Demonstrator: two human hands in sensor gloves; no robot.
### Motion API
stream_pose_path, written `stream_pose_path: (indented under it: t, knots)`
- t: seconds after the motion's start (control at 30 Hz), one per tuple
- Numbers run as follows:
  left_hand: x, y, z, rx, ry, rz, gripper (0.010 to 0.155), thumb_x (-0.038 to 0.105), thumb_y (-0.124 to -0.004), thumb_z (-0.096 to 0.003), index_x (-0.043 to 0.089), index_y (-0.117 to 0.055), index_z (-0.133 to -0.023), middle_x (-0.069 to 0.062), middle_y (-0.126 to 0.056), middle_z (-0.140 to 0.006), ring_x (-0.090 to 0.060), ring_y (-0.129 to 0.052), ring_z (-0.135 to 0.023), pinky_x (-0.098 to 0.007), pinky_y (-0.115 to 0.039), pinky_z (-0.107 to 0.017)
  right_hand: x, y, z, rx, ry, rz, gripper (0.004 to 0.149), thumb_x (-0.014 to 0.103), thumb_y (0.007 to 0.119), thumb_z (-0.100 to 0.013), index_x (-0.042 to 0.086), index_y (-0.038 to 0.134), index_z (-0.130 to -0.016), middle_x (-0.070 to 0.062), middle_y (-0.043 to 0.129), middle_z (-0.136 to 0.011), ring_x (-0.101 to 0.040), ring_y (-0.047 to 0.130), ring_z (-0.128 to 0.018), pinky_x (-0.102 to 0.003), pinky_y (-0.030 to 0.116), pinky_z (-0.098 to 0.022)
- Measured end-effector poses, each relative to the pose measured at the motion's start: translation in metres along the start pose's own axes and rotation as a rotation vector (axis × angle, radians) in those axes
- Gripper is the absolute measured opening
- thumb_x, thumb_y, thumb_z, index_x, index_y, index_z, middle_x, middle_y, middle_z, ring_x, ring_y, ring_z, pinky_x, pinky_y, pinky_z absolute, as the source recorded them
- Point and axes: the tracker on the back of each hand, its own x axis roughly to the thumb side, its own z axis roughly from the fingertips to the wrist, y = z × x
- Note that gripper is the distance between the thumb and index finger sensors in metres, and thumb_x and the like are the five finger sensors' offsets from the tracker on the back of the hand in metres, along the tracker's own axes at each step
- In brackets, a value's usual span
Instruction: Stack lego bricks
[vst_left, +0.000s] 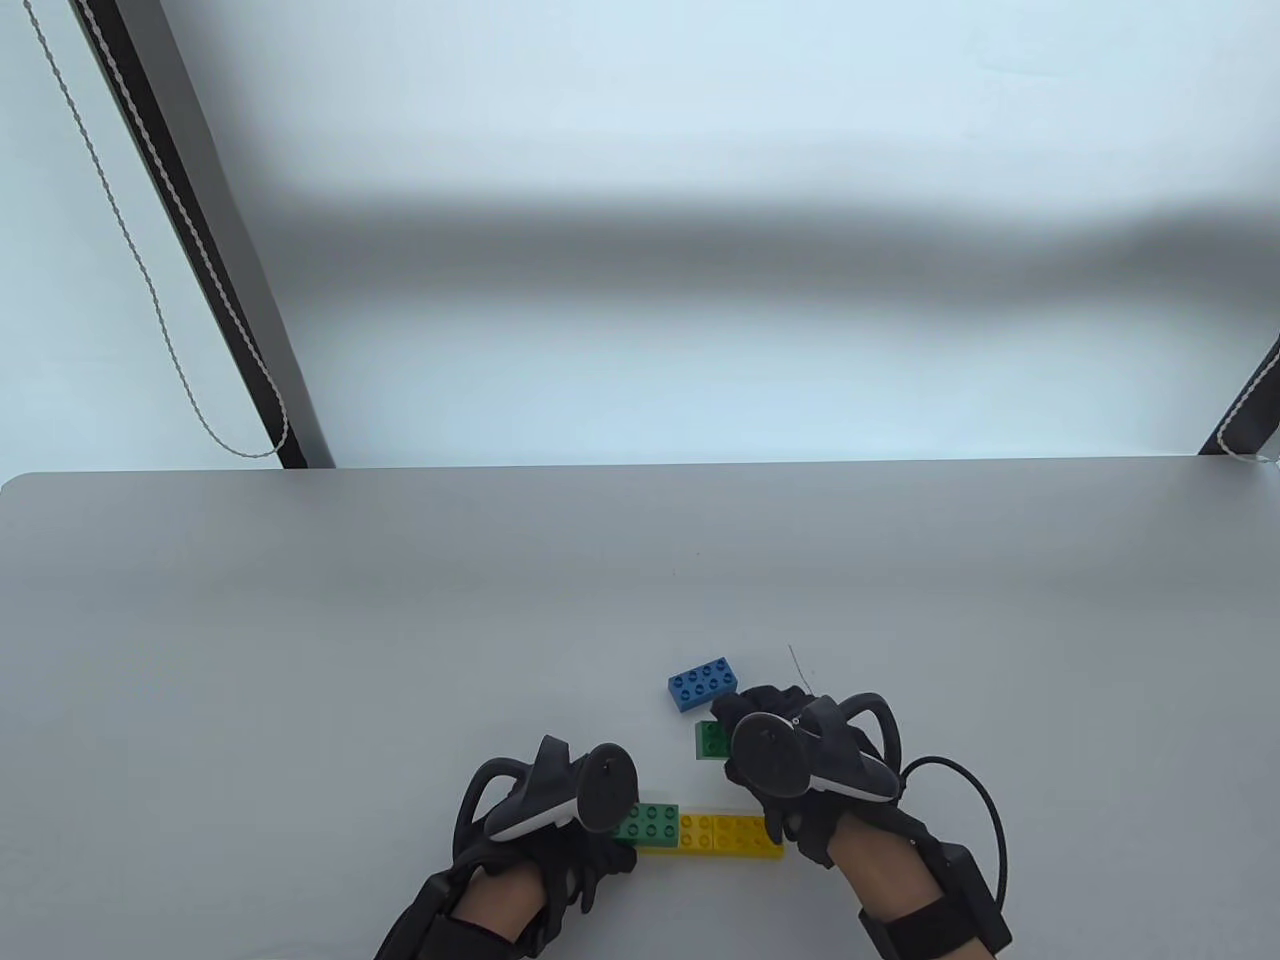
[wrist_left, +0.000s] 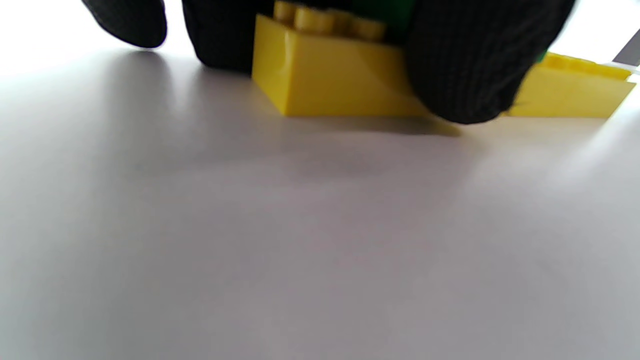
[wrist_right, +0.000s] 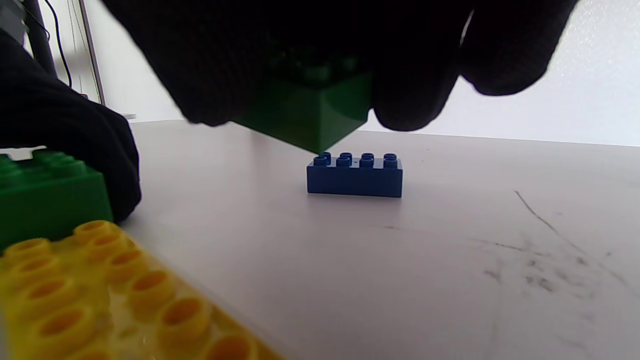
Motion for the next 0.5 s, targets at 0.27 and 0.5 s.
stream_pose_path:
  t: [0.27,0.5]
  knots:
    - [0.0,0.0,0.0,-0.002,-0.001,0.004,0.067,0.055,-0.087,-0.033,0.034,-0.063,-0.092,0.001,-0.07,-0.093,-0.027,-0.069,-0.086,-0.062,-0.058,-0.07,0.005,0.002,0.008,0.059,-0.03,-0.079,0.067,0.042,0.094,-0.028,0.016,0.071,-0.086,-0.011,0.087,-0.08,-0.037,0.097,-0.063,-0.056,0.081,-0.051]
    - [0.0,-0.001,0.0,-0.001,0.0,0.005,0.067,0.055,-0.087,-0.033,0.034,-0.063,-0.092,0.001,-0.07,-0.093,-0.027,-0.068,-0.086,-0.062,-0.058,-0.07,0.015,0.007,0.008,0.146,-0.07,-0.112,0.068,0.043,0.096,-0.026,0.016,0.074,-0.084,-0.011,0.09,-0.076,-0.036,0.098,-0.06,-0.056,0.082,-0.05]
